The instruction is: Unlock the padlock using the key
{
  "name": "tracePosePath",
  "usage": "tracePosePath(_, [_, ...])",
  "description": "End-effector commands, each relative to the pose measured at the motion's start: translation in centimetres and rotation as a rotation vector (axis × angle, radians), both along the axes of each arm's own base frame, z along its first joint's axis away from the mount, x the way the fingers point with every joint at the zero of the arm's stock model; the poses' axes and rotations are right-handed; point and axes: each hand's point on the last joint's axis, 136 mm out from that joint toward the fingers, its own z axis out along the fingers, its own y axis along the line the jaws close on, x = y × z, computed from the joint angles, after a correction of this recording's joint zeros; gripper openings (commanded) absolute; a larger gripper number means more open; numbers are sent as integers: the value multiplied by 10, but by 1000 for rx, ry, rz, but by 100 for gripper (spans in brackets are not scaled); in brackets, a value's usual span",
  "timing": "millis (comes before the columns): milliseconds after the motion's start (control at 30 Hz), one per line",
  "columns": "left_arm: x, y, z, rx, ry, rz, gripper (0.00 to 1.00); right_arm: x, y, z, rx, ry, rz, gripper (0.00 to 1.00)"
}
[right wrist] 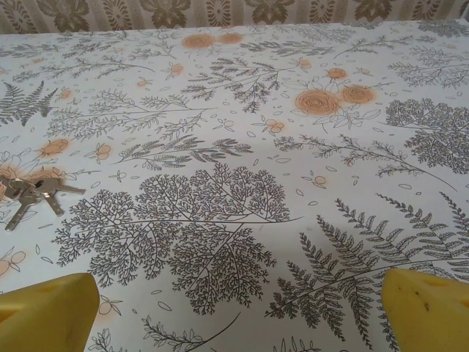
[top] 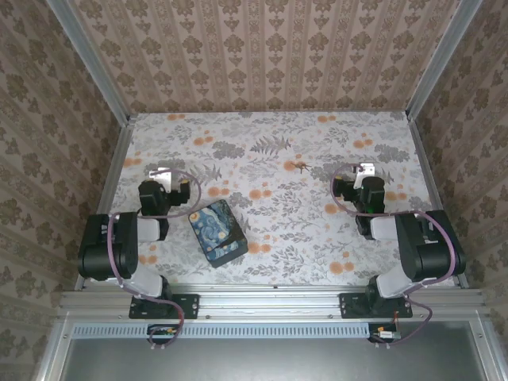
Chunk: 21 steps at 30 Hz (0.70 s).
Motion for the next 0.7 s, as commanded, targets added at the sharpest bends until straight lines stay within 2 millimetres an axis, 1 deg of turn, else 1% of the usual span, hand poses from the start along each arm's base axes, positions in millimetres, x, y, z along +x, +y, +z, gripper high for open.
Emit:
tracePosePath(0, [7, -1, 12, -16, -32, -1, 100, 6, -1, 12, -17, -40, -5, 100])
tracePosePath(667, [7, -1, 11, -22, -30, -3, 100, 6, -1, 11, -16, -38, -5, 100])
